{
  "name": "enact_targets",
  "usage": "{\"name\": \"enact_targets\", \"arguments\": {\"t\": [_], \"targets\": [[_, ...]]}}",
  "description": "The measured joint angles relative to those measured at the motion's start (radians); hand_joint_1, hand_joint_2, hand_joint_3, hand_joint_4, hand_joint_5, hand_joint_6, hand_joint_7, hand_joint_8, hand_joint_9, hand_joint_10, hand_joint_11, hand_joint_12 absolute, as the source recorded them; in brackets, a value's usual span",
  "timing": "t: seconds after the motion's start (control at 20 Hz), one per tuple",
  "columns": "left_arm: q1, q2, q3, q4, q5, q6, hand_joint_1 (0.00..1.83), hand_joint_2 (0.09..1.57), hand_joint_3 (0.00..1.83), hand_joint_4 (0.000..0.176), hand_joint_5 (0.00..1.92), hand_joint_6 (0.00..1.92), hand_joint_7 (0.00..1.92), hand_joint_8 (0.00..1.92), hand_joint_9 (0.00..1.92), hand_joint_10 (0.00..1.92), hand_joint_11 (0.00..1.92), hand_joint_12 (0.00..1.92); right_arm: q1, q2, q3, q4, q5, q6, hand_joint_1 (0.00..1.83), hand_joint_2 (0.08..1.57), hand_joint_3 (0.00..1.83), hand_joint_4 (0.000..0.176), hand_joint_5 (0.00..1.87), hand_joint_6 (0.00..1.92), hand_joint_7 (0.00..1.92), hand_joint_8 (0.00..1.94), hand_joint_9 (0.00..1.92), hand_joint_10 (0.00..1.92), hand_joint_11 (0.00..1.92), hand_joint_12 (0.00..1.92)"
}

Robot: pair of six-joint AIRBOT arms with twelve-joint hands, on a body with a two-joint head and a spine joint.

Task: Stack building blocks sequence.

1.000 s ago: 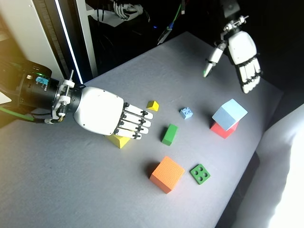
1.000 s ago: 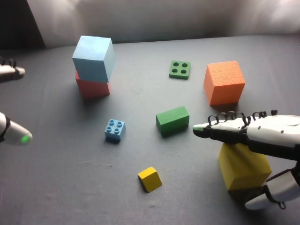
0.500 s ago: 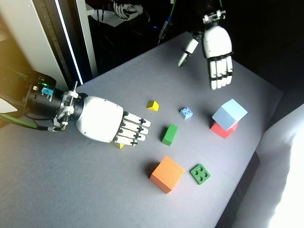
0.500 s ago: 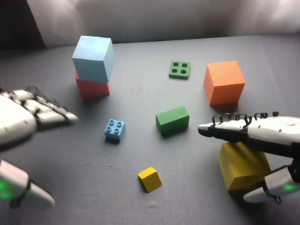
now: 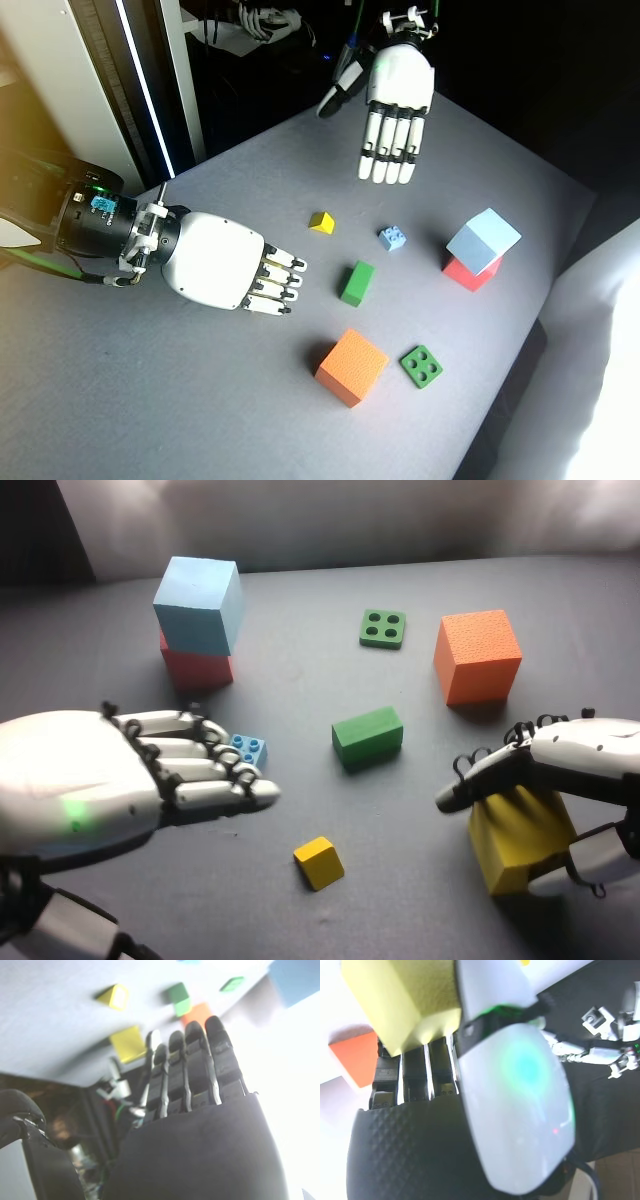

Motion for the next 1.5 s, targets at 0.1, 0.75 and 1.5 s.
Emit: {"name": "enact_targets", "arguments": {"t": [0.1, 0.75, 1.5], "targets": [[-0.031, 0.000, -0.013, 0.058, -0.015, 0.000, 0.36, 0.90, 0.01, 0.000, 0.16, 0.00, 0.23, 0.00, 0.22, 0.00, 0.00, 0.49, 0.000, 0.000, 0.000, 0.000, 0.003, 0.000, 1.38, 1.12, 0.00, 0.000, 0.79, 1.15, 1.11, 0.77, 0.88, 1.21, 0.57, 1.19], [-0.066, -0.024, -0.026, 0.120, -0.047, -0.030, 0.34, 0.97, 0.01, 0.000, 0.08, 0.00, 0.14, 0.00, 0.14, 0.00, 0.00, 0.31, 0.208, 0.035, 0.016, -0.041, -0.063, -0.049, 1.37, 1.13, 0.00, 0.000, 0.88, 1.07, 1.01, 0.90, 0.86, 1.27, 0.56, 1.26], [-0.074, -0.044, -0.005, 0.177, -0.050, -0.081, 0.36, 1.01, 0.00, 0.000, 0.09, 0.00, 0.16, 0.00, 0.18, 0.00, 0.00, 0.54, 0.618, -0.149, 0.305, 0.023, -0.496, -0.031, 1.37, 1.13, 0.00, 0.000, 0.88, 1.11, 1.00, 0.90, 0.84, 1.30, 0.52, 1.29]]}}
